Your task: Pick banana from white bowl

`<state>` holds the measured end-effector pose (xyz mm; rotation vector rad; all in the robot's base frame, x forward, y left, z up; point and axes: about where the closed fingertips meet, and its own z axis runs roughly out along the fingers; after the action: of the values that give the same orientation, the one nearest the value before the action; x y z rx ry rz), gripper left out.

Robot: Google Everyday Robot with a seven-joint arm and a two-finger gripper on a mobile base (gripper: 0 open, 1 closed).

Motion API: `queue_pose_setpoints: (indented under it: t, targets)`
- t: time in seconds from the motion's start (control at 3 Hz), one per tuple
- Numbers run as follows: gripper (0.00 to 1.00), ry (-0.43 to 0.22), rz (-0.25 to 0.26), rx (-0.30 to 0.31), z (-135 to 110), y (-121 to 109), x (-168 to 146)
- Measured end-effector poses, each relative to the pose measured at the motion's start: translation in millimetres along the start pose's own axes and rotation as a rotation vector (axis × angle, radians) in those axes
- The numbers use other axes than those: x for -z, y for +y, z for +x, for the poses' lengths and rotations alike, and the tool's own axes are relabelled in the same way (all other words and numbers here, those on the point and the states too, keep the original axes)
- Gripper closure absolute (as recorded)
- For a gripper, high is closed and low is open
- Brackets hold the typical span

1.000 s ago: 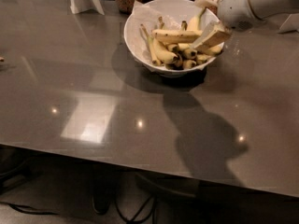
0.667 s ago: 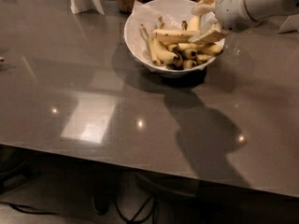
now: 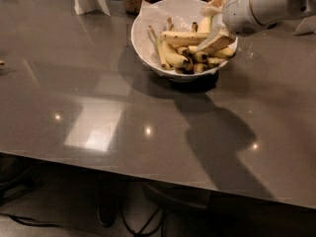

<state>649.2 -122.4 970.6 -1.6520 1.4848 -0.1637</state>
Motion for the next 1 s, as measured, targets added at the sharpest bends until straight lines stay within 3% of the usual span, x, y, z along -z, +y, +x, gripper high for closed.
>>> queue_pose_setpoints:
  t: [1.0]
  targets:
    - [0.53, 0.024, -0.022, -0.028, 19, 2, -26]
